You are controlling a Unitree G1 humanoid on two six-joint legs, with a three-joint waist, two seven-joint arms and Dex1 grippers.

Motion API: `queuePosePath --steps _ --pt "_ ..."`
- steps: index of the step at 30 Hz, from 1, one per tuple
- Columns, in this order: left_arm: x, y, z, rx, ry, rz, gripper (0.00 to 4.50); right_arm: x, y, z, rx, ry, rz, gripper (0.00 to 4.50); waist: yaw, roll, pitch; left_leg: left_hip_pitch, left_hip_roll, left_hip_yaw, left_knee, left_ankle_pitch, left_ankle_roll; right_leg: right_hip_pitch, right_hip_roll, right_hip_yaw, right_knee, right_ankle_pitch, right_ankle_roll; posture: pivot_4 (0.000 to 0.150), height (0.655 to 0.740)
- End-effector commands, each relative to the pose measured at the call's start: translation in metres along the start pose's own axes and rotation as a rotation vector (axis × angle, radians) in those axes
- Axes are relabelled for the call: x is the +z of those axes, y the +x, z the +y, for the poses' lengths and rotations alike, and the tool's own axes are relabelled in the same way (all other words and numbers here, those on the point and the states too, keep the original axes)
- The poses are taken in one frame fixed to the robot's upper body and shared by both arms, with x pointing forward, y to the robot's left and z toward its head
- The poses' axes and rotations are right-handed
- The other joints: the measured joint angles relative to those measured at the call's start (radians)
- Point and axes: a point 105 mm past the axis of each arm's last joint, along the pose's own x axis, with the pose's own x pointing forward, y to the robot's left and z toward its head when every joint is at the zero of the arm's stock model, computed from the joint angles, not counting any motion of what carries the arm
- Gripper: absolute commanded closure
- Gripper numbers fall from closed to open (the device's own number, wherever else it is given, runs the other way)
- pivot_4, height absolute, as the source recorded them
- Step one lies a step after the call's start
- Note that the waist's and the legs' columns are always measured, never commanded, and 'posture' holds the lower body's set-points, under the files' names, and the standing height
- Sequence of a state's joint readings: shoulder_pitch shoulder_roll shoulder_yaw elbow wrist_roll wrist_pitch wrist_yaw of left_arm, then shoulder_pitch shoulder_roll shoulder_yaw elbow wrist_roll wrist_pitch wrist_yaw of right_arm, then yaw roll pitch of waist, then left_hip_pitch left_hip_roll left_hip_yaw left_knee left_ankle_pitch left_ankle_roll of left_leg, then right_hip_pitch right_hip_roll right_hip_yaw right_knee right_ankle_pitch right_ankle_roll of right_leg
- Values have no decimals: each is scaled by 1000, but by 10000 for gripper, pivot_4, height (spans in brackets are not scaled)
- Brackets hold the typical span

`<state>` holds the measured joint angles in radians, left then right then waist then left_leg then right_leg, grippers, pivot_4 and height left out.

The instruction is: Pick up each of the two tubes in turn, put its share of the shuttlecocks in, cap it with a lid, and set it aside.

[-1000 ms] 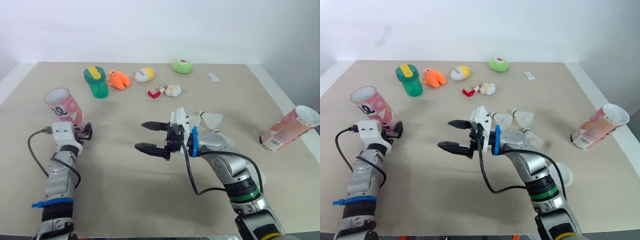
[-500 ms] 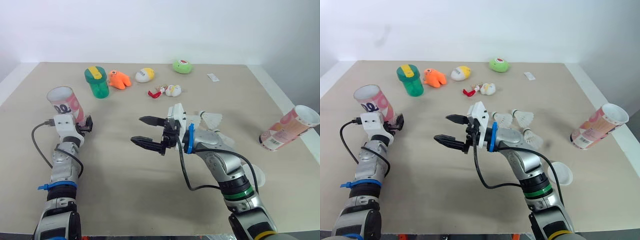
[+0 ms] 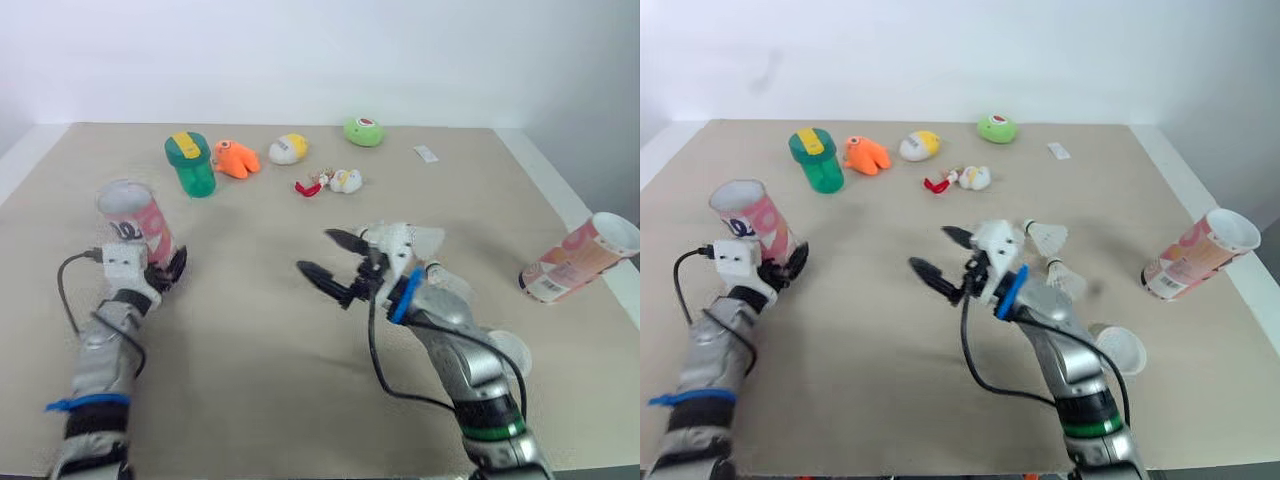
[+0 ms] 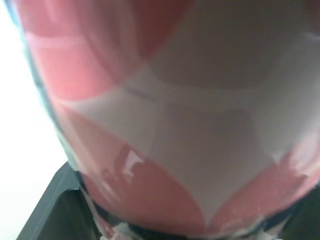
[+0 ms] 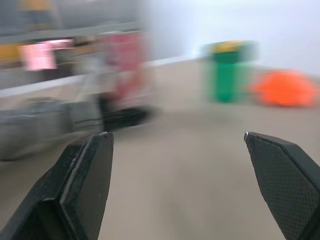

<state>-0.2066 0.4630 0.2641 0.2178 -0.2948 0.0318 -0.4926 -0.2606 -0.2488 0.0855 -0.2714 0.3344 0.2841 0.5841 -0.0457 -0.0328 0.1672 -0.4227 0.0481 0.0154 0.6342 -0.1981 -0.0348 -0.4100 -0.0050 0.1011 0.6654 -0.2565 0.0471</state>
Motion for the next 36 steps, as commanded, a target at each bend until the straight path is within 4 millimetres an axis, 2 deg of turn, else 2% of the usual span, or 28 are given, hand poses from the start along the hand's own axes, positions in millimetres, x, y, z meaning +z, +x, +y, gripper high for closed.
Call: queuePosePath --steps 1,3,5,7,10,15,20,30,36 --pt "13 -11 -34 -293 86 39 9752 24 -13 -4 -125 -122 -89 0 1 0 0 0 0 0 0 0 -1 0 0 0 0 -1 0 1500 7400" --pt "16 -33 -53 -594 216 163 9752 13 -30 -13 -240 -125 -43 0 2 -1 0 0 -1 0 0 -1 -1 0 -2 -1 0 -2 0 1500 7400" --pt "18 -46 -59 -777 309 271 9752 5 -40 -21 -327 -135 1 0 1 -5 -2 -1 0 -1 -1 -1 -2 0 -1 -3 -1 -4 -1 1500 7400" --pt "20 -46 -57 -860 387 356 9752 -2 -44 -29 -392 -133 47 0 1 -2 0 0 -1 0 -1 -1 -2 0 -3 -2 -1 -7 -7 1500 7400" --pt "25 -42 -56 -940 501 449 9752 -11 -44 -39 -460 -132 107 0 0 0 1 1 -1 3 0 0 1 -1 -5 -2 -1 -7 -2 1500 7400" --pt "25 -38 -61 -1029 626 561 9752 -16 -30 -43 -487 -102 136 0 0 0 1 1 0 4 -1 1 1 -2 -2 -1 0 -7 -2 1500 7400" --pt "13 -40 -46 -1021 759 690 9752 -21 -18 -45 -497 -70 174 0 0 2 0 0 0 4 -2 0 3 -3 -1 1 0 -7 2 1500 7400" --pt "18 -38 -58 -1021 712 654 9752 -30 -4 -50 -524 12 201 0 -5 7 -3 3 5 3 -2 0 4 -3 5 1 2 -6 -3 1500 7400" --pt "16 -40 -62 -1007 660 645 9752 -34 21 -52 -485 51 224 0 -8 8 -3 4 5 5 -2 0 4 -3 5 3 2 -4 -2 1500 7400"
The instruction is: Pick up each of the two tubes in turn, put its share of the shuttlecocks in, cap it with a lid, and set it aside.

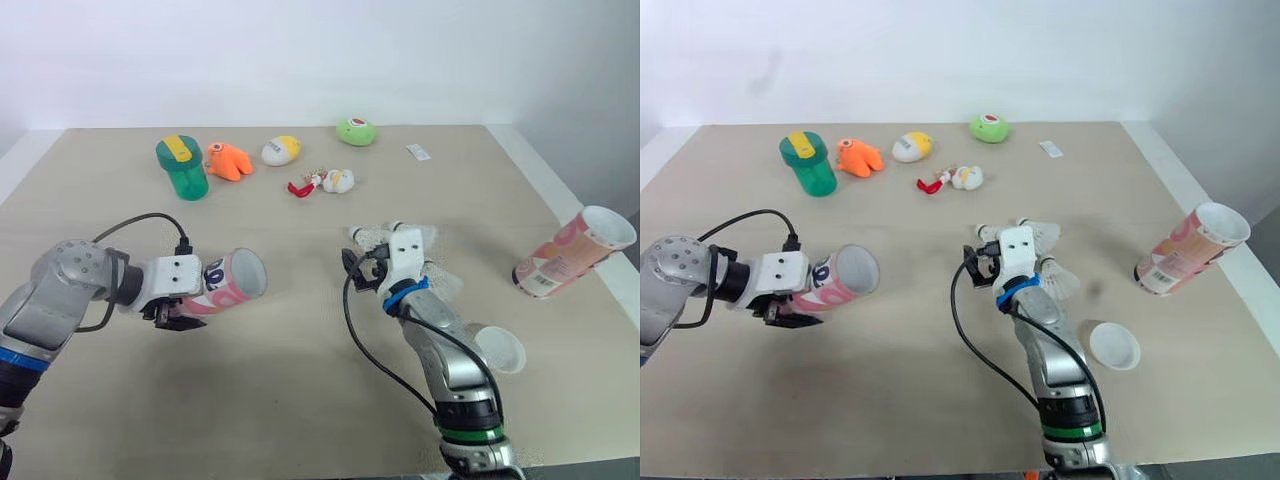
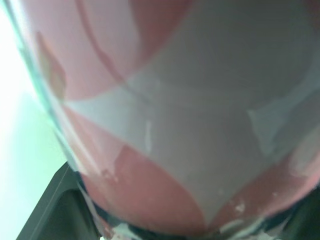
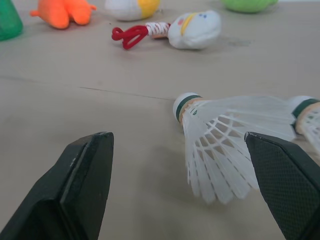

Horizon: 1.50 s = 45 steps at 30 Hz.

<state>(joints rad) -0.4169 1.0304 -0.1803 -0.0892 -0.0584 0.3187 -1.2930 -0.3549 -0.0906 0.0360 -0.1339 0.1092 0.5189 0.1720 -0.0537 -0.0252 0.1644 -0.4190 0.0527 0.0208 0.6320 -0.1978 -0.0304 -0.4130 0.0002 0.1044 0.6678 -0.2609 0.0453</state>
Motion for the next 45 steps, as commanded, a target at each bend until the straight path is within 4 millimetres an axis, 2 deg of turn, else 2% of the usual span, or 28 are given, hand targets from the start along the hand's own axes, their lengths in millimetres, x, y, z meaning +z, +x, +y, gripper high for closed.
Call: queuePosePath --steps 1,3,6,8,11,14,17,21,24,27,30,33,37,45 --pt "-11 12 -12 -52 -65 20 9752 12 12 10 38 3 -10 0 0 0 0 0 0 0 0 0 0 0 0 0 0 0 0 1500 7400" --pt "-11 12 -12 -49 -69 16 9752 12 17 12 34 17 5 0 0 0 0 0 0 0 0 0 0 0 0 0 0 1 2 1500 7400" --pt "-9 13 -12 -44 -75 4 10264 14 23 11 21 31 14 7872 0 0 0 0 0 0 0 0 0 0 0 1 0 1 2 1500 7400" --pt "-8 14 -12 -44 -78 -3 10264 14 24 10 12 40 16 16112 0 0 0 0 0 0 0 0 0 0 0 1 0 1 2 1500 7400" --pt "-5 16 -16 -60 -91 -30 10264 17 23 9 23 44 5 31563 0 0 0 0 -1 0 0 0 0 0 0 1 0 1 3 1500 7400" --pt "-3 16 -17 -74 -91 -36 10264 17 21 10 34 55 1 43954 1 0 0 0 -1 0 0 0 0 0 -1 1 0 1 3 1500 7400" --pt "-4 11 -15 -73 -74 -13 10264 25 18 12 59 57 -29 43954 1 0 0 -1 -1 0 0 0 0 0 -1 1 0 1 3 1500 7400" --pt "-1 2 -12 -73 -57 -3 10264 52 7 29 201 26 -140 43954 1 0 0 -3 -1 0 0 0 0 -2 -1 1 0 0 4 1500 7400" --pt "-2 -2 -11 -80 -55 18 10264 78 -21 60 466 -31 -255 43954 -1 0 0 -6 -1 1 0 0 0 -4 0 1 0 0 4 1500 7400" --pt "-4 -1 -12 -94 -77 29 10264 93 -57 84 747 -57 -309 43954 0 1 0 -6 0 0 -1 -1 1 -5 1 1 0 -1 3 1500 7400" --pt "3 1 -15 -123 -90 -4 10264 88 -77 94 930 -177 -229 43954 -1 0 0 -6 0 0 0 -2 4 -5 1 1 0 -1 3 1500 7400" --pt "8 -1 -13 -128 -82 -20 10264 86 -82 99 1008 -274 -187 43954 0 0 0 -6 0 2 2 -2 4 -4 0 2 0 -1 4 1500 7400" --pt "8 -1 -10 -125 -79 -13 10264 82 -76 109 1055 -372 -167 43954 1 1 1 -6 0 2 3 -2 4 -5 1 2 1 0 3 1500 7400" --pt "12 3 -10 -126 -67 -25 10264 84 -66 137 1129 -403 -186 43954 6 0 0 -6 0 2 3 -2 4 -5 0 2 1 0 4 1500 7400"
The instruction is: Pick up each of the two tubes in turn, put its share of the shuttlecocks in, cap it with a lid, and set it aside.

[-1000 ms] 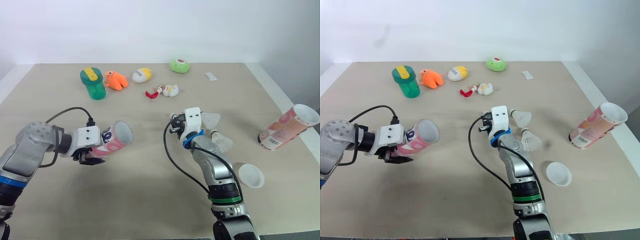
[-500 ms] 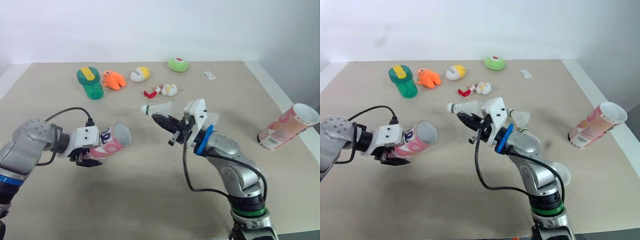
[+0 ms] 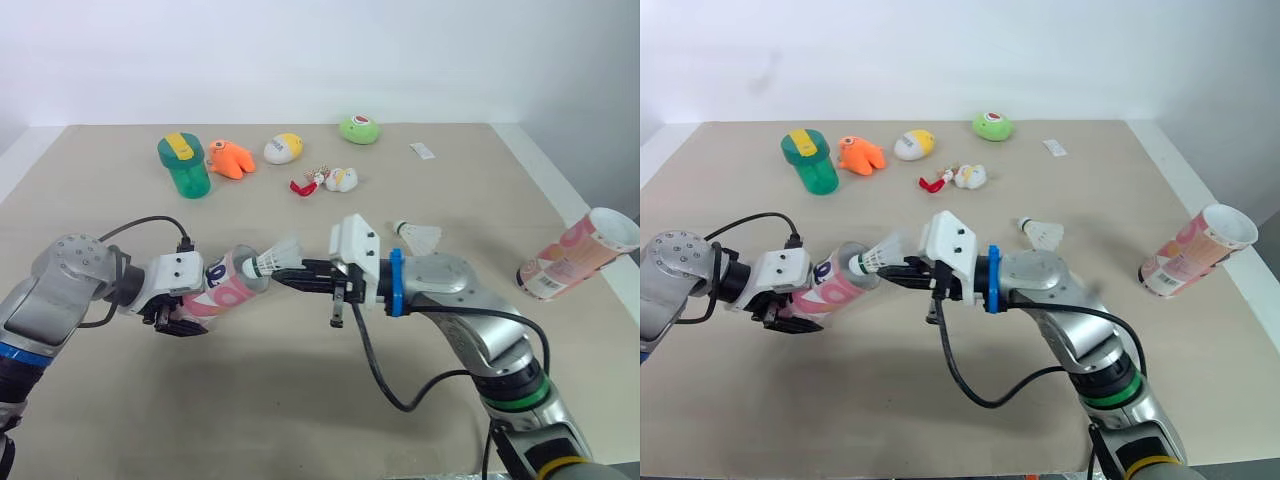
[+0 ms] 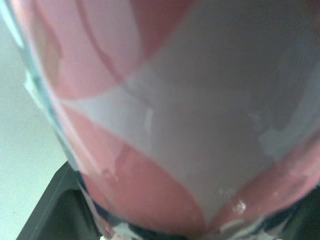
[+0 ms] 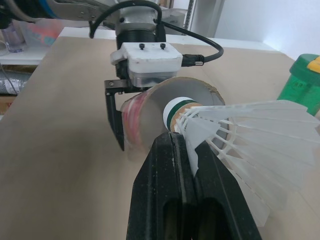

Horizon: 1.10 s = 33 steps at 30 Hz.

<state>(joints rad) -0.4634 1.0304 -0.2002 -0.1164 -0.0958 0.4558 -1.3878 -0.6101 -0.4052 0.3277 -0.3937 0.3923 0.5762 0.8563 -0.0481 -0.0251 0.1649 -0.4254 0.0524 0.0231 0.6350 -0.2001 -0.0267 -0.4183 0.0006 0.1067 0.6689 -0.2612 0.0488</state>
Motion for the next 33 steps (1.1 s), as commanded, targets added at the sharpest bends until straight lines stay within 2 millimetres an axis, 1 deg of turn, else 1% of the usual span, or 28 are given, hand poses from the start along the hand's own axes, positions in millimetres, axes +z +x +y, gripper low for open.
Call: queuePosePath --steps 1,2,3,7,8,9,10,11,13,16,19,22,24,25,28,31,33 --pt "4 5 -3 -25 16 -12 10264 13 10 6 42 -50 -39 43954 1 0 0 0 0 0 0 0 0 0 0 0 0 0 0 1500 7400" --pt "3 5 -3 -24 17 -12 10264 14 10 7 43 -47 -44 38124 2 0 0 0 0 0 0 0 0 0 0 0 0 0 0 1500 7400" --pt "3 6 -3 -24 19 -13 10264 16 10 7 39 -35 -58 35455 2 0 0 0 0 0 0 0 0 0 0 0 0 0 0 1500 7400" --pt "4 8 -3 -26 22 -16 10264 22 4 6 -3 6 -107 15775 4 0 0 -1 0 0 1 0 0 0 -1 0 0 0 1 1500 7400" --pt "4 8 -4 -27 21 -19 10264 23 1 5 -26 12 -119 11528 4 0 0 -1 0 0 1 0 0 0 -1 -1 0 0 1 1500 7400" --pt "5 8 -4 -28 21 -22 10264 24 -2 3 -61 12 -133 5768 4 0 0 -1 0 -1 1 0 0 0 -1 -1 0 0 1 1500 7400" --pt "5 9 -5 -30 19 -27 10264 23 -14 -4 -164 4 -154 1363 6 -1 -1 -1 0 -1 2 0 0 0 -1 -1 0 0 1 1500 7400" --pt "5 9 -6 -30 17 -29 10264 20 -27 -10 -265 -10 -162 524 8 -2 -1 -1 -1 -1 2 0 0 0 -1 -1 0 0 1 1500 7400" --pt "4 10 -6 -29 14 -26 10264 9 -51 -11 -410 -10 -149 524 11 -3 -2 -2 -2 -2 2 0 0 1 -3 -2 0 -1 1 1500 7400" --pt "2 11 -7 -27 12 -24 10264 -9 -81 0 -553 10 -98 524 13 -3 -2 -3 -4 -2 1 -1 -1 0 -5 -2 0 -1 2 1500 7400" --pt "3 13 -8 -29 10 -31 10264 -21 -104 7 -690 48 -73 524 13 -3 -3 -2 -4 -2 2 -1 -1 0 -5 -1 0 -2 3 1500 7400" --pt "2 18 -9 -33 8 -37 10264 -36 -121 17 -817 98 -46 524 12 -3 -3 0 -4 -2 2 0 0 3 -4 -2 0 -1 3 1500 7400" --pt "3 20 -10 -39 6 -44 10264 -49 -135 23 -934 180 -40 524 12 -3 -3 3 -4 -2 2 0 0 6 -5 -2 0 -2 2 1500 7400" --pt "3 20 -10 -41 6 -45 10264 -56 -140 28 -972 214 -27 524 13 -3 -4 4 -4 -2 2 0 0 7 -5 -2 0 -3 0 1500 7400" --pt "3 22 -10 -42 4 -48 10264 -76 -151 39 -1051 301 11 524 12 -2 -4 5 -4 -1 3 0 0 8 -6 -1 0 -3 0 1500 7400" --pt "4 24 -10 -46 6 -50 10264 -90 -162 36 -1136 334 38 524 12 -2 -5 6 -4 0 4 0 0 9 -7 0 -1 -3 0 1500 7400" --pt "5 25 -9 -45 9 -54 10264 -97 -168 27 -1184 343 53 524 13 -2 -6 7 -4 1 4 0 0 10 -8 0 -1 -2 0 1500 7400"
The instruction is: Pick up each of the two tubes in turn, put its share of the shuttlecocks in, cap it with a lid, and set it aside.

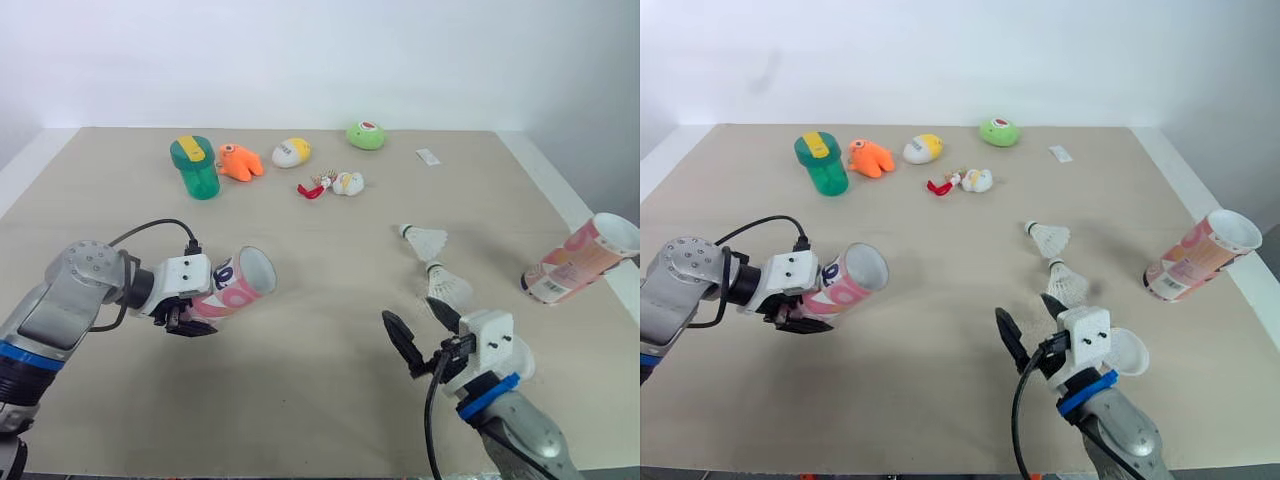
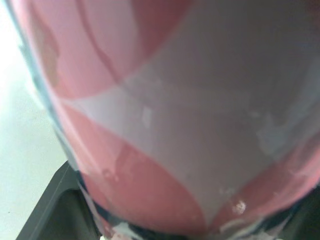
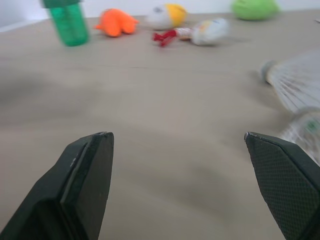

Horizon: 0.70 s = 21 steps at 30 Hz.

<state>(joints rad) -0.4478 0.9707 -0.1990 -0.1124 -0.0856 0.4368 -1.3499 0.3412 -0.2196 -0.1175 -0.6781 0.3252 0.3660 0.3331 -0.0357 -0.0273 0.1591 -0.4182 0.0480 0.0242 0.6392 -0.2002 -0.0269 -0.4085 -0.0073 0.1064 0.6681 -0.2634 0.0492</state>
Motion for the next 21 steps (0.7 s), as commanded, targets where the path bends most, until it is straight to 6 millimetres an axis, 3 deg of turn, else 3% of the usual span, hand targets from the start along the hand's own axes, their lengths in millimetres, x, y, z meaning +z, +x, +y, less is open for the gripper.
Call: queuePosePath --steps 1,13,17,18,21 --pt "0 12 -9 -59 3 -7 10264 6 8 -17 -84 -28 -32 524 0 0 0 0 0 0 0 0 0 0 0 0 0 0 0 1500 7400" --pt "3 8 -8 -32 -7 -18 10264 -6 45 -46 -215 38 4 524 3 1 -1 0 -1 0 -1 0 0 0 0 1 -1 0 1 1500 7400" --pt "3 8 -8 -26 -8 -22 10264 -4 52 -52 -243 103 -4 10267 3 1 -1 0 -1 0 0 0 0 0 0 2 -1 0 2 1500 7400" --pt "4 8 -8 -25 -8 -24 10264 -3 53 -53 -244 116 -11 16345 3 1 -1 0 -1 0 0 0 0 0 0 2 -1 0 2 1500 7400" --pt "5 9 -8 -24 -8 -28 10264 0 55 -54 -250 138 -20 27517 3 1 -1 0 -1 0 -1 0 0 0 0 2 -1 0 2 1500 7400"
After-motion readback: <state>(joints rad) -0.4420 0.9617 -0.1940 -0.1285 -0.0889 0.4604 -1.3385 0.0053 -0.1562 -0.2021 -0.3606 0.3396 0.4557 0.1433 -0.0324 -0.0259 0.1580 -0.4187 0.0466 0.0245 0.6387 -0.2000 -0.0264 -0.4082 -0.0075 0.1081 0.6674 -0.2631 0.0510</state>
